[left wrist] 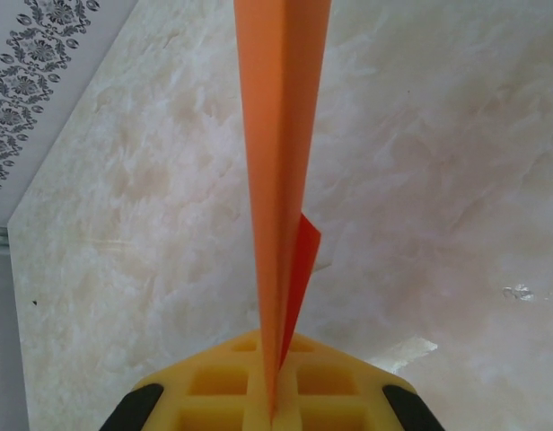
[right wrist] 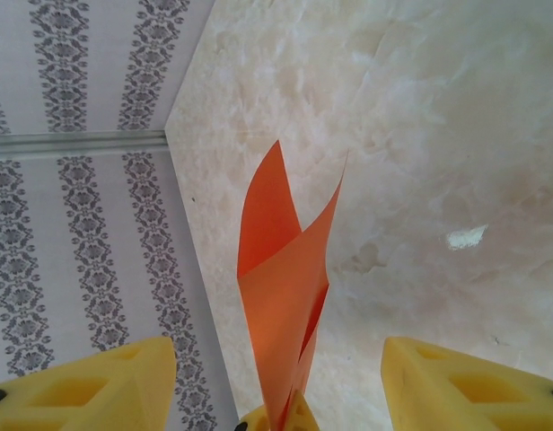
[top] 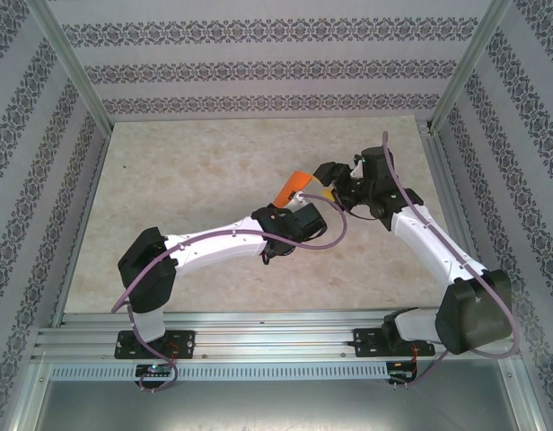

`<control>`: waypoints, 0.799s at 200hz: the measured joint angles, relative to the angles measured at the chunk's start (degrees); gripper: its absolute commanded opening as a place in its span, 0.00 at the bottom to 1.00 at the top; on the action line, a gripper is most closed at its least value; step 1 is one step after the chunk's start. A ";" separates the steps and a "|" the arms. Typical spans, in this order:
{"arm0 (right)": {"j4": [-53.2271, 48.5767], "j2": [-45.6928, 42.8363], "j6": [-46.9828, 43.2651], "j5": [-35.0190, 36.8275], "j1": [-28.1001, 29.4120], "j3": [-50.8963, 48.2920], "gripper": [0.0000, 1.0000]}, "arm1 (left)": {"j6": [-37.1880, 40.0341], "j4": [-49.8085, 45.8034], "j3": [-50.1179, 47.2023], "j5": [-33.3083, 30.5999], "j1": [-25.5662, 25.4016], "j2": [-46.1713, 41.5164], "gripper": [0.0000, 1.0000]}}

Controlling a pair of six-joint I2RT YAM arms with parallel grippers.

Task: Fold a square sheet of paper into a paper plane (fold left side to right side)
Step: Turn over the paper at the center of the table.

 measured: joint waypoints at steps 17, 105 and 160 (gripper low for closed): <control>-0.55 1.66 1.77 0.87 1.84 0.94 0.63 | 0.42 0.04 0.00 -0.44 -0.28 0.00 0.00; -1.27 8.39 6.58 3.78 5.18 2.21 0.29 | 1.95 0.26 0.00 -1.11 -0.96 0.24 0.07; -1.70 8.39 4.63 4.26 4.22 2.27 0.00 | 5.03 4.13 -2.27 2.32 -0.96 -1.25 0.60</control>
